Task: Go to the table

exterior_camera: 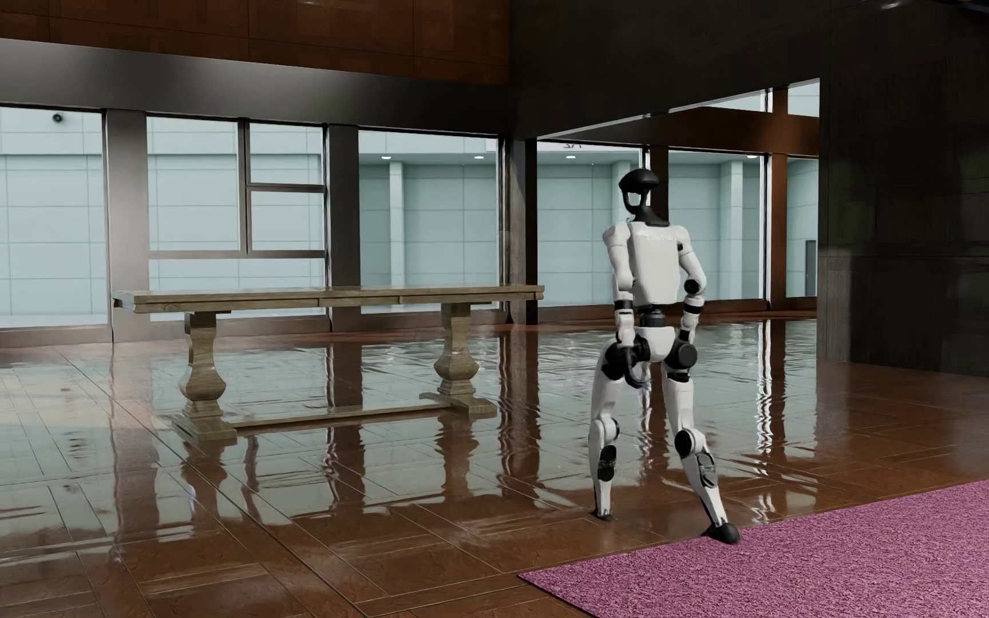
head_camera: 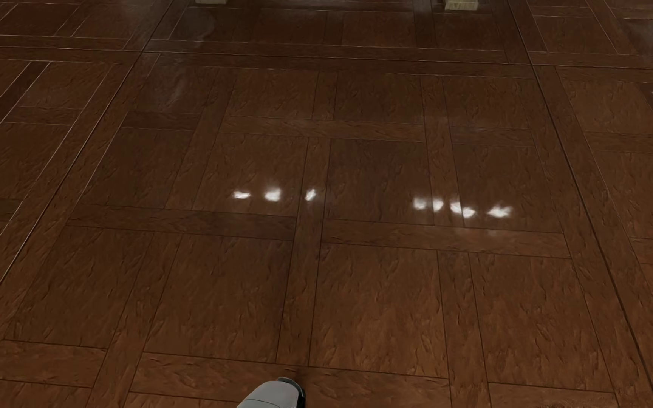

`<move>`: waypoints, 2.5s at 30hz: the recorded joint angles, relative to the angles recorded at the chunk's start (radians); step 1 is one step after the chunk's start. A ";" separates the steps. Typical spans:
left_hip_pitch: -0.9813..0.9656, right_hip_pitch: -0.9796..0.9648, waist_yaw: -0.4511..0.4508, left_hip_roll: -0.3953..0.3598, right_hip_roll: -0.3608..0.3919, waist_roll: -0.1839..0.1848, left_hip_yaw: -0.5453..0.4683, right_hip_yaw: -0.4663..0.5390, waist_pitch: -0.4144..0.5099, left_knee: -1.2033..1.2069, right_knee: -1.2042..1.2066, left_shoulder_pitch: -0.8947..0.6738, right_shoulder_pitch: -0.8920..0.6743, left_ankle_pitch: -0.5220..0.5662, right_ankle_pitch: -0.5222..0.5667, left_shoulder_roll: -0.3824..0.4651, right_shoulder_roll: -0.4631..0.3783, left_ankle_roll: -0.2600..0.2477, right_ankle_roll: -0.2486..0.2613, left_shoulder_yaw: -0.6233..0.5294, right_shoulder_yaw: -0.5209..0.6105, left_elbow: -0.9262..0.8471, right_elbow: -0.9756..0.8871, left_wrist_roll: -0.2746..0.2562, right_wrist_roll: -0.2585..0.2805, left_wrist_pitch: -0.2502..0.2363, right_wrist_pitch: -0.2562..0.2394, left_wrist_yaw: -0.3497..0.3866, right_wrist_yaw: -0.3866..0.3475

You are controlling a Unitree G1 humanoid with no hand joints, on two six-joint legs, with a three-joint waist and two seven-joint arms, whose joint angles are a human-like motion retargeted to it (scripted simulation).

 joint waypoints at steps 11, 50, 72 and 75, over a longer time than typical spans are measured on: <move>0.364 -0.576 -0.188 -0.170 0.020 -0.119 0.000 0.000 0.003 0.046 1.003 -0.306 0.162 -0.167 0.278 0.120 0.060 0.000 0.000 0.313 0.207 -0.287 0.187 0.000 0.000 0.000 0.000 0.000 0.000; 0.476 -0.444 -0.190 -0.149 -0.060 -0.096 0.000 0.000 -0.041 0.047 0.931 -0.206 0.241 -0.109 0.372 0.122 0.014 0.000 0.000 0.399 0.130 -0.208 0.328 0.000 0.000 0.000 0.000 0.000 0.000; 0.380 -0.400 -0.102 -0.030 0.064 0.040 0.000 0.000 -0.104 0.679 0.010 0.052 -0.063 -0.082 0.274 0.004 -0.061 0.000 0.000 0.164 -0.157 0.014 0.027 0.000 0.000 0.000 0.000 0.000 0.000; 0.290 -0.315 -0.050 -0.043 0.059 0.038 0.000 0.000 -0.076 0.562 0.001 0.069 -0.141 -0.181 0.220 0.000 -0.088 0.000 0.000 0.187 -0.299 -0.011 -0.072 0.000 0.000 0.000 0.000 0.000 0.000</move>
